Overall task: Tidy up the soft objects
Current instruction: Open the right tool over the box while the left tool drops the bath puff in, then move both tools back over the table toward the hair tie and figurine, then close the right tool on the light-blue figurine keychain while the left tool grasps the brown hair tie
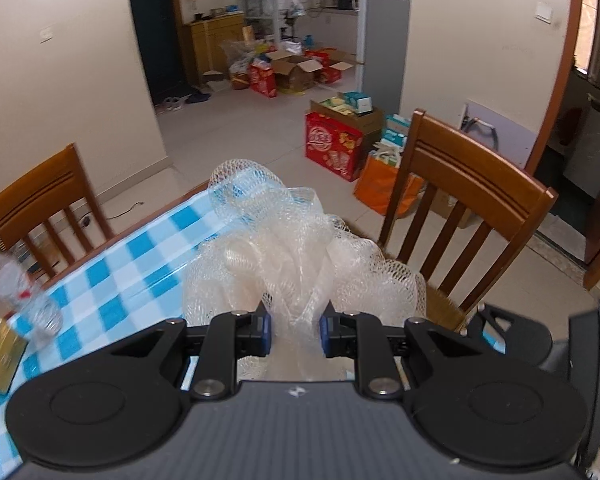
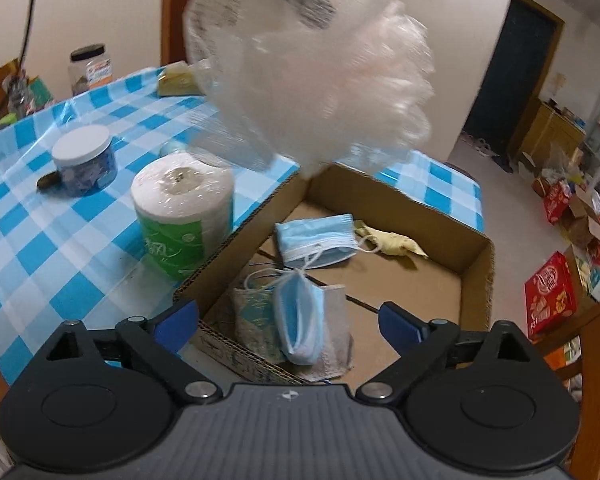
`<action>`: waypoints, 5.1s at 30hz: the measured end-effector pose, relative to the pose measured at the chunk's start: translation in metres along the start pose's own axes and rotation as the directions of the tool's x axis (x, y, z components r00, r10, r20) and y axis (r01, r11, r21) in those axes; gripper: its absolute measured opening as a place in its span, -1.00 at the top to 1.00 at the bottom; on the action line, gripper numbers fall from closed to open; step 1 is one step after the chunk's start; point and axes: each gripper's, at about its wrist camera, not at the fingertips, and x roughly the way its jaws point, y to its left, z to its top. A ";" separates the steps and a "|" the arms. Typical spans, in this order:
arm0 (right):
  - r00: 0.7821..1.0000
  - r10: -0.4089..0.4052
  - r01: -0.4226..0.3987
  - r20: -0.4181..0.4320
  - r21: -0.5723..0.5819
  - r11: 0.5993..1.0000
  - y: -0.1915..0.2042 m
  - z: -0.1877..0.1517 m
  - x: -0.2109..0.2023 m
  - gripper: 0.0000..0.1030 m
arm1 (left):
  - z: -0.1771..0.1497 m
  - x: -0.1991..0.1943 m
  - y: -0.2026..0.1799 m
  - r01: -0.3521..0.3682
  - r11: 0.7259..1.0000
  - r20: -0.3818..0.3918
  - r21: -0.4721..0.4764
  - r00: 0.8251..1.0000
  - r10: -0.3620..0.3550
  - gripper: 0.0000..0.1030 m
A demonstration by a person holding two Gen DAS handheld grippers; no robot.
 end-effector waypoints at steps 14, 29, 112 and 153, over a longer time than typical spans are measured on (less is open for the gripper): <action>0.999 -0.045 0.044 0.009 0.133 0.990 -0.035 -0.019 -0.011 -0.92 | 0.049 0.095 -0.039 0.115 0.993 -0.024 0.022 0.993 -0.115 0.62; 0.998 -0.057 0.056 0.000 0.181 0.982 -0.044 -0.022 -0.008 -1.00 | 0.037 0.144 -0.042 0.055 0.998 -0.082 -0.012 0.995 -0.056 -0.76; 0.994 0.040 -0.040 -0.098 0.001 0.999 0.198 0.152 0.110 -1.00 | -0.362 -0.019 0.205 -0.353 0.768 -0.329 -0.535 0.924 0.196 -0.95; 0.826 0.117 -0.044 -0.551 0.144 0.989 0.161 0.211 0.333 -1.00 | -0.360 -0.002 0.204 -0.418 0.765 -0.371 -0.491 0.894 0.251 -1.00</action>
